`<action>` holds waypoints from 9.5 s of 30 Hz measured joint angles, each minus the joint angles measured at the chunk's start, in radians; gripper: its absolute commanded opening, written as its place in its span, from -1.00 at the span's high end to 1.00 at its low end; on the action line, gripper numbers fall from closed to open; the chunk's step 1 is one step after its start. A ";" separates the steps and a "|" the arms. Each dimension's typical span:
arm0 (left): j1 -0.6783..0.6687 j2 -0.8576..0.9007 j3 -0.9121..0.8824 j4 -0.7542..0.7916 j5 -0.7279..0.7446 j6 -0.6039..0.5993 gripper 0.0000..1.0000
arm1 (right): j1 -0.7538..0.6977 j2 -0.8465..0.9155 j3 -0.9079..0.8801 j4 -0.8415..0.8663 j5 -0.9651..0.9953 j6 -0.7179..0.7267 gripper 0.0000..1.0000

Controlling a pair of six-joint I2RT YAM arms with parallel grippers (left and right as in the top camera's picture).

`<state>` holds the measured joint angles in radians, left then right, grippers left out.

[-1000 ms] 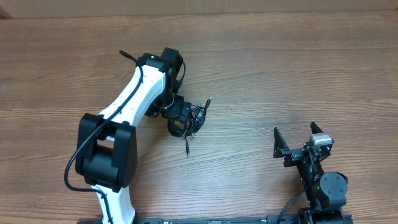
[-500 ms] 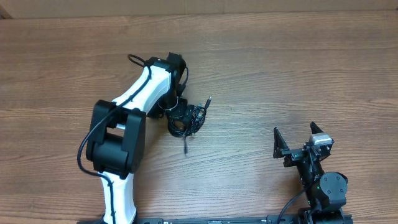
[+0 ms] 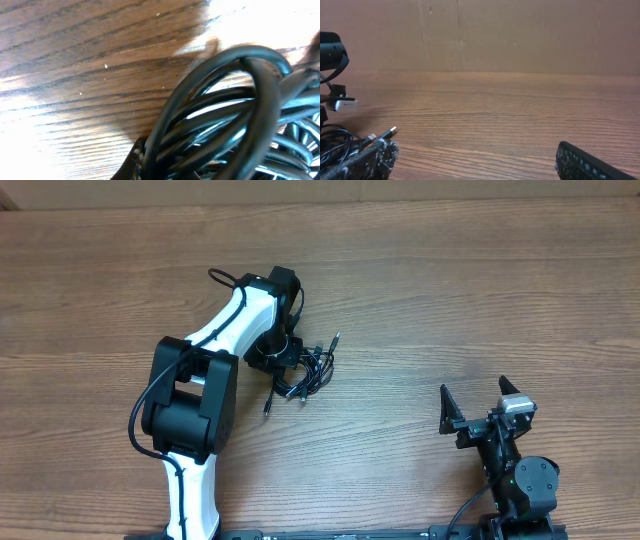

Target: Untangle cables

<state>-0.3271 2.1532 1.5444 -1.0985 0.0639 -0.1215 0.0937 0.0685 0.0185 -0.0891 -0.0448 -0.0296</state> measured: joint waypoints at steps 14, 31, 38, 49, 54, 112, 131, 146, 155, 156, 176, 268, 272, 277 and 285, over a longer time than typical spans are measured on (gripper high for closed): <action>0.006 0.009 0.000 -0.097 0.509 0.460 0.92 | 0.000 0.000 0.000 0.000 0.000 0.000 -1.00; 0.000 -0.155 -0.001 -0.319 0.732 0.793 0.92 | 0.000 0.000 0.000 0.000 0.000 0.000 -1.00; 0.000 -0.385 -0.001 -0.299 0.613 0.742 0.92 | 0.000 0.000 0.000 0.000 0.000 0.000 -1.00; 0.000 -0.619 -0.001 -0.214 0.316 0.456 0.91 | 0.000 0.000 0.000 0.000 0.002 0.000 -1.00; 0.000 -0.717 -0.001 -0.176 0.262 0.330 0.92 | 0.000 0.000 0.001 0.086 -0.072 0.087 -1.00; -0.446 -0.809 -0.001 0.105 0.602 0.806 0.91 | 0.000 0.317 1.114 -1.011 -0.527 0.347 -0.72; -0.478 -0.758 -0.002 0.226 0.644 0.760 0.92 | 0.000 0.319 1.114 -1.032 -0.578 0.343 -0.63; -0.517 -0.758 -0.002 0.243 0.715 0.722 0.92 | 0.000 0.319 1.102 -1.049 -0.575 0.343 -0.63; -0.523 -0.752 -0.002 0.226 0.702 0.719 0.92 | 0.001 0.319 1.102 -1.086 -0.491 0.343 -0.63; -0.523 -0.750 -0.002 0.223 0.701 0.719 0.92 | 0.001 0.319 1.102 -1.093 -0.478 0.343 -0.63; -0.523 -0.743 -0.008 0.239 0.826 0.723 0.92 | 0.005 0.319 1.105 -1.161 -0.306 0.343 -0.63; -0.476 -0.743 -0.008 0.399 0.678 -0.556 0.92 | 0.005 0.351 1.100 -1.018 -0.203 0.371 -1.00; -0.476 -0.743 -0.009 0.419 0.684 -0.541 0.92 | 0.005 0.375 1.100 -1.011 -0.213 0.377 -1.00; -0.477 -0.743 -0.013 0.426 0.684 -0.518 0.92 | 0.005 0.408 1.100 -1.004 -0.229 0.381 -1.00; -0.478 -0.743 -0.013 0.441 0.684 -0.506 0.92 | 0.004 0.476 1.099 -0.973 -0.415 0.284 -0.99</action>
<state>-0.8055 1.4101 1.5311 -0.6575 0.7479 -0.6273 0.0975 0.5446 1.1179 -1.0618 -0.4599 0.2546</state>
